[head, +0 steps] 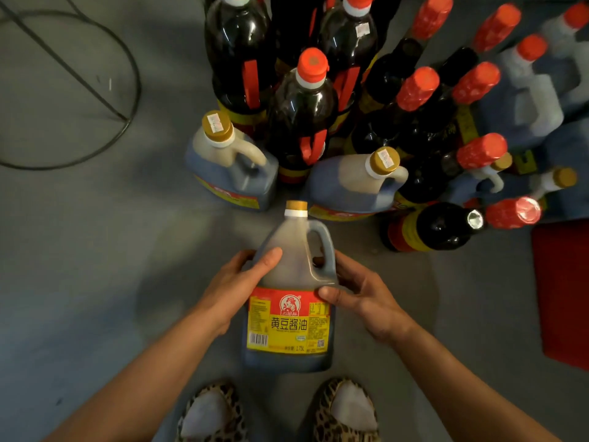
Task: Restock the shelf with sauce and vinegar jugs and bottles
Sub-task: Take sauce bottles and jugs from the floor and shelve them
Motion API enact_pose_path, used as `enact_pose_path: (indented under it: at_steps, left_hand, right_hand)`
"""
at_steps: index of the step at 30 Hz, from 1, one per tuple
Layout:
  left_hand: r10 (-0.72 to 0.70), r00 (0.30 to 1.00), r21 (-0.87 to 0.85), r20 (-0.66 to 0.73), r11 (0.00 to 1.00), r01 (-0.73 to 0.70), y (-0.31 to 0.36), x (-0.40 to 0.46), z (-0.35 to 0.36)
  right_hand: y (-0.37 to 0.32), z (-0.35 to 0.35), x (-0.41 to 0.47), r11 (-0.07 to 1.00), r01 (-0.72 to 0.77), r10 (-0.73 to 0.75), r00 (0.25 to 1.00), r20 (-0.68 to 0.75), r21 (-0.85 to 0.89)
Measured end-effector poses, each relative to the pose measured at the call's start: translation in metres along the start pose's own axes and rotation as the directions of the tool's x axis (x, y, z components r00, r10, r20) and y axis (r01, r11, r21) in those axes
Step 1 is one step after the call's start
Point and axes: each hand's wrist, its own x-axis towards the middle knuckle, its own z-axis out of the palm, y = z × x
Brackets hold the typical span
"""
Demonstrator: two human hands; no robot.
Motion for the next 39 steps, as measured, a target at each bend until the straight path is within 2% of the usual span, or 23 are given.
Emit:
enact_pose_path:
  at_steps: [5, 10, 13, 21, 25, 30, 39]
  left_hand:
    - [-0.061, 0.997, 0.028, -0.037, 0.998, 0.062, 0.027, -0.034, 0.0]
    - [-0.108, 0.99, 0.017, -0.091, 0.994, 0.11, 0.07, -0.102, -0.002]
    - [-0.154, 0.979, -0.014, -0.137, 0.988, 0.153, 0.098, -0.158, -0.007]
    - [-0.202, 0.974, -0.059, -0.106, 0.979, 0.196, 0.211, -0.324, -0.043]
    - [-0.133, 0.986, -0.038, -0.105, 0.991, 0.129, 0.295, -0.4, -0.073]
    - [0.068, 0.982, -0.032, -0.174, 0.997, -0.075, 0.415, -0.482, -0.106]
    - [0.36, 0.907, 0.037, -0.219, 0.932, -0.361, 0.601, -0.558, -0.145]
  right_hand:
    - [-0.029, 0.012, -0.031, 0.994, -0.067, 0.071, 0.996, -0.045, 0.082]
    - [-0.088, 0.032, -0.083, 0.979, -0.104, 0.12, 0.989, -0.087, 0.174]
    - [-0.138, 0.045, -0.12, 0.975, -0.113, 0.132, 0.987, -0.089, 0.191]
    - [-0.307, 0.091, -0.216, 0.969, -0.116, 0.123, 0.992, -0.018, 0.216]
    - [-0.413, 0.119, -0.252, 0.977, -0.027, 0.031, 0.999, -0.014, 0.213]
    - [-0.548, 0.15, -0.281, 0.977, 0.129, -0.126, 0.992, -0.028, 0.17]
    - [-0.738, 0.16, -0.278, 0.9, 0.419, -0.417, 0.908, -0.039, 0.122]
